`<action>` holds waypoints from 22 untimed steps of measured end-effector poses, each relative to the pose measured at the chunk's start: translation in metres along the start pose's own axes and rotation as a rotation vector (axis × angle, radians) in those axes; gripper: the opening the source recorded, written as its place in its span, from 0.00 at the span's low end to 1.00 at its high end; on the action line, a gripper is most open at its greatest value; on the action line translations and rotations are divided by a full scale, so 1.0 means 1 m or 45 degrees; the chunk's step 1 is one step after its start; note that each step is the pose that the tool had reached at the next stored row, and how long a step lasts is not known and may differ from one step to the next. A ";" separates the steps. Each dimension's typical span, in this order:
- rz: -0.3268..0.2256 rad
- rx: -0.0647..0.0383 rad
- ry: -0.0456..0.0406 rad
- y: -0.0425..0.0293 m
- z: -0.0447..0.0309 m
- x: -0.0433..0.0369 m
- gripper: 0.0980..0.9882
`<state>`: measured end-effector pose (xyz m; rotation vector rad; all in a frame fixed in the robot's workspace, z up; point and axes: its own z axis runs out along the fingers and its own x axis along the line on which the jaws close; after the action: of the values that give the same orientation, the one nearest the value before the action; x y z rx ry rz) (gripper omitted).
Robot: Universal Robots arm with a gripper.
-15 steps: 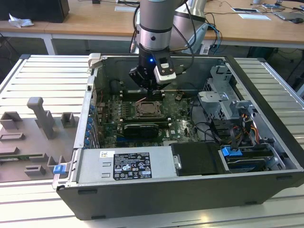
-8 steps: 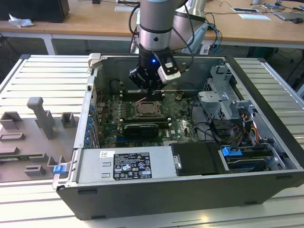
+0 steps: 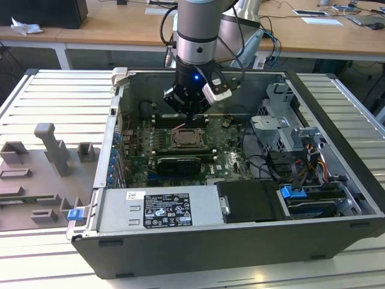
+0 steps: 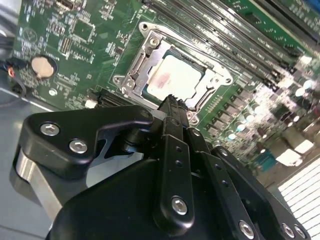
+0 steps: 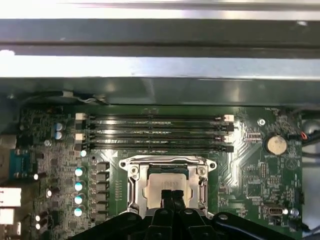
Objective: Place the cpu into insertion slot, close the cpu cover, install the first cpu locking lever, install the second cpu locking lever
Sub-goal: 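Install the first cpu locking lever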
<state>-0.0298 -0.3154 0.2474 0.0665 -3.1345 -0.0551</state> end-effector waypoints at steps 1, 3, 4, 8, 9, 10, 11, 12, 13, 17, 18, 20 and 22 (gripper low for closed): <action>-0.023 0.000 0.001 0.0000 0.0002 0.0000 0.01; -0.077 0.001 0.003 0.0000 0.0003 0.0000 0.01; -0.086 0.001 0.003 0.0000 0.0004 0.0001 0.01; -0.100 0.001 -0.008 0.0000 0.0005 0.0013 0.01; -0.101 0.001 -0.012 0.0000 0.0005 0.0016 0.01; -0.104 0.002 -0.019 0.0000 0.0004 0.0025 0.01; -0.106 0.003 -0.029 0.0001 0.0004 0.0044 0.01; -0.107 0.002 -0.039 0.0001 0.0005 0.0057 0.01; -0.108 0.001 -0.062 0.0002 0.0007 0.0079 0.01; -0.114 -0.003 -0.091 0.0004 0.0017 0.0118 0.01; -0.115 -0.004 -0.091 0.0003 0.0019 0.0120 0.01; -0.116 -0.004 -0.091 0.0004 0.0024 0.0124 0.01; -0.116 -0.004 -0.091 0.0004 0.0025 0.0129 0.01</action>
<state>-0.0428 -0.3154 0.2449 0.2116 -3.2010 -0.0639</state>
